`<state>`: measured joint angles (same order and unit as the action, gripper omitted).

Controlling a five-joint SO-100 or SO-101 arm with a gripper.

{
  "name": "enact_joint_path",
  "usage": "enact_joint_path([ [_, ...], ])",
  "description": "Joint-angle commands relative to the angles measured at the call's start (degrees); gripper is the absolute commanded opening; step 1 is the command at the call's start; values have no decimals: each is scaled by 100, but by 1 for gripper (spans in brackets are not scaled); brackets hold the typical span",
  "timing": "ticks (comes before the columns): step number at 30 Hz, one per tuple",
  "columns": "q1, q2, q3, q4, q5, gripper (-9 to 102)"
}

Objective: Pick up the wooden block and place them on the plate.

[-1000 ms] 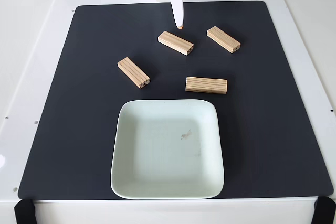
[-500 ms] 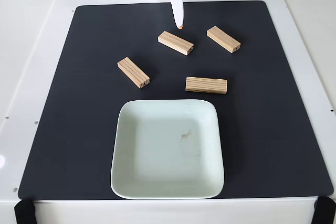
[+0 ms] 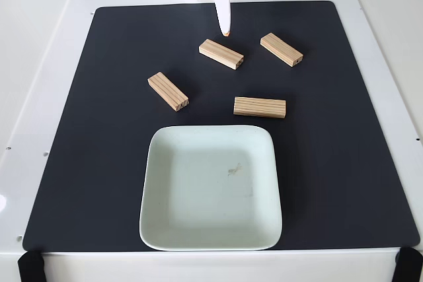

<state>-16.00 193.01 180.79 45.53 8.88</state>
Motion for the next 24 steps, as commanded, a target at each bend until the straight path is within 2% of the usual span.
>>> enact_joint_path([
  [1, -26, 26, -18, 18, 18, -1],
  [24, -88, 26, -18, 18, -35, -1],
])
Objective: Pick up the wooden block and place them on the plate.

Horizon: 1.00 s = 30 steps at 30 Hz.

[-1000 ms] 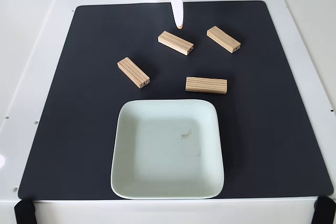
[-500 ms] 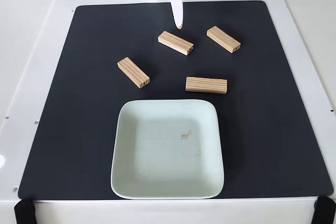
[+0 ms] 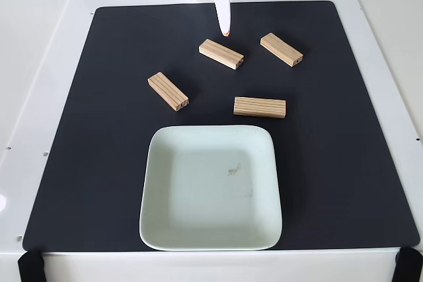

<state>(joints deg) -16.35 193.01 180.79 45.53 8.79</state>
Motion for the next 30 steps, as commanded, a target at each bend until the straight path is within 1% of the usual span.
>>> enact_joint_path([
  [1, -53, 26, -18, 18, -18, -1],
  [26, 35, 18, -26, 35, 0, 0],
  [30, 246, -264, -229, 62, 26, 0],
])
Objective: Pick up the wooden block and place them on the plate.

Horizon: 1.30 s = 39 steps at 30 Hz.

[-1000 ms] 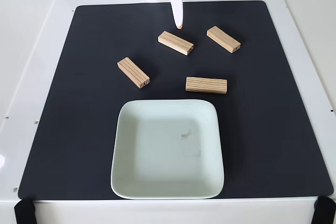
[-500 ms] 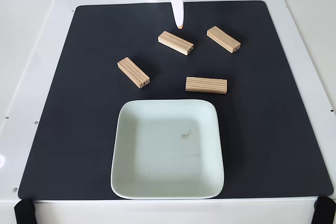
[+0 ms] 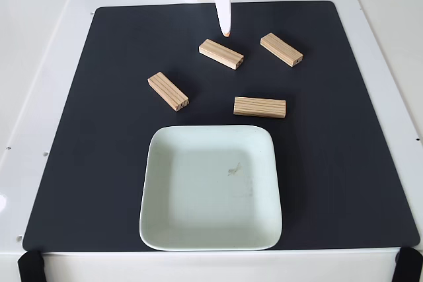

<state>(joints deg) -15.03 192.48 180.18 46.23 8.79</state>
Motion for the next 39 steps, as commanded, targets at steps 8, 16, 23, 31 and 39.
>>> enact_joint_path([
  [8, 404, -3015, -3076, 26, 35, -1],
  [16, 932, -5950, -6776, 1608, 1362, -1],
  [23, 1318, -7928, -9360, 3463, 2188, -1],
  [31, 1723, -9923, -10274, 3639, 2637, -1],
  [39, 1679, -10872, -10230, 3709, 2804, 0],
])
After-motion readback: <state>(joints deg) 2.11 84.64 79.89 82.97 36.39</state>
